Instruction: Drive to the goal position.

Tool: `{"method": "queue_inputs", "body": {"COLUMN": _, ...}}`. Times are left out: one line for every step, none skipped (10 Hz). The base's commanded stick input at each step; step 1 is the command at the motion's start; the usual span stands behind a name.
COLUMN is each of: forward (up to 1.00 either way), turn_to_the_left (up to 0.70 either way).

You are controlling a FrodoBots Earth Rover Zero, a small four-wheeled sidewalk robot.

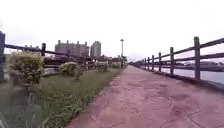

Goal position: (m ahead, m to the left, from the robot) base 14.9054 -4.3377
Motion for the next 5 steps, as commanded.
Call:
{"method": "queue_inputs", "body": {"forward": 1.0, "turn_to_the_left": -0.4}}
{"method": "queue_inputs", "body": {"forward": 1.0, "turn_to_the_left": -0.4}}
{"method": "queue_inputs", "body": {"forward": 1.0, "turn_to_the_left": -0.26}}
{"method": "queue_inputs", "body": {"forward": 1.0, "turn_to_the_left": -0.03}}
{"method": "queue_inputs", "body": {"forward": 1.0, "turn_to_the_left": -0.2}}
